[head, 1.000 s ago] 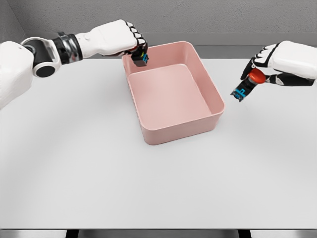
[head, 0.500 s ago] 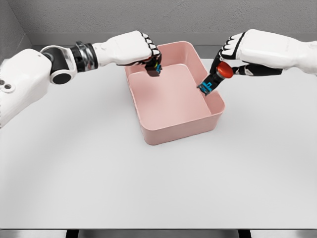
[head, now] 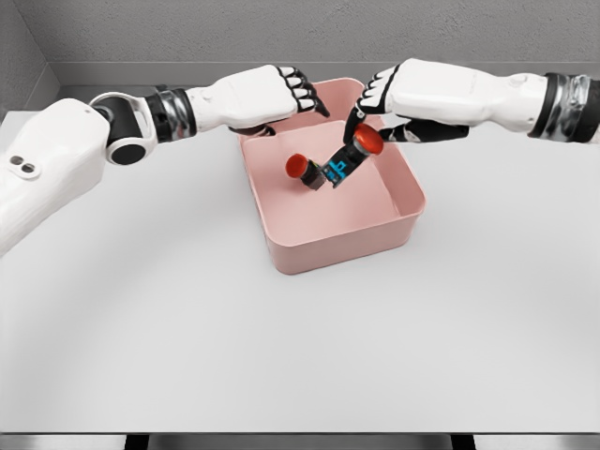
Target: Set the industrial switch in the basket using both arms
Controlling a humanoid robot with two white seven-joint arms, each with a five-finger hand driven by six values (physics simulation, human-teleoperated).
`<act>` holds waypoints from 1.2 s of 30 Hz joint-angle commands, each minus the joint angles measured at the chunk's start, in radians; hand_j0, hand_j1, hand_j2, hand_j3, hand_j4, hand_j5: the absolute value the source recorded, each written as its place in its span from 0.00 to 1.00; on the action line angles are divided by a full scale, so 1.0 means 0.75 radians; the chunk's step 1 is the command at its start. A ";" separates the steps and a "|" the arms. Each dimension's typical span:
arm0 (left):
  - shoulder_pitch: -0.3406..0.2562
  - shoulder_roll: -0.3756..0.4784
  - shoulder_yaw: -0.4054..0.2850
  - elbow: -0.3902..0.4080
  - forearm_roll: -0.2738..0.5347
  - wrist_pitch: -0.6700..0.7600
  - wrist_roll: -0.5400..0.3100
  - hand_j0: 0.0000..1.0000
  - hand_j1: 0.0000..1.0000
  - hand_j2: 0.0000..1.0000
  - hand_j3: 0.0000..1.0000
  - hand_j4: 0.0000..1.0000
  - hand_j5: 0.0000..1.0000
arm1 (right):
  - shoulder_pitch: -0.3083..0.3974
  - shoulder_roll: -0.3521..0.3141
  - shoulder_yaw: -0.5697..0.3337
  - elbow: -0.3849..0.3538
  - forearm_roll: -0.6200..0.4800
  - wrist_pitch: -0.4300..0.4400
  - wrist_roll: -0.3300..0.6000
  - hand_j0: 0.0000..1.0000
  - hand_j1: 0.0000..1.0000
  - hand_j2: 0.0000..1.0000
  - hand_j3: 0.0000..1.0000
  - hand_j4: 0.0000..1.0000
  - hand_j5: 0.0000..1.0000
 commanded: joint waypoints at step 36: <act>0.004 0.560 -0.395 -0.110 0.206 -0.001 0.351 1.00 1.00 1.00 1.00 1.00 1.00 | 0.014 -0.110 0.069 0.145 -0.013 0.004 -0.050 0.96 0.96 0.96 0.96 0.96 0.96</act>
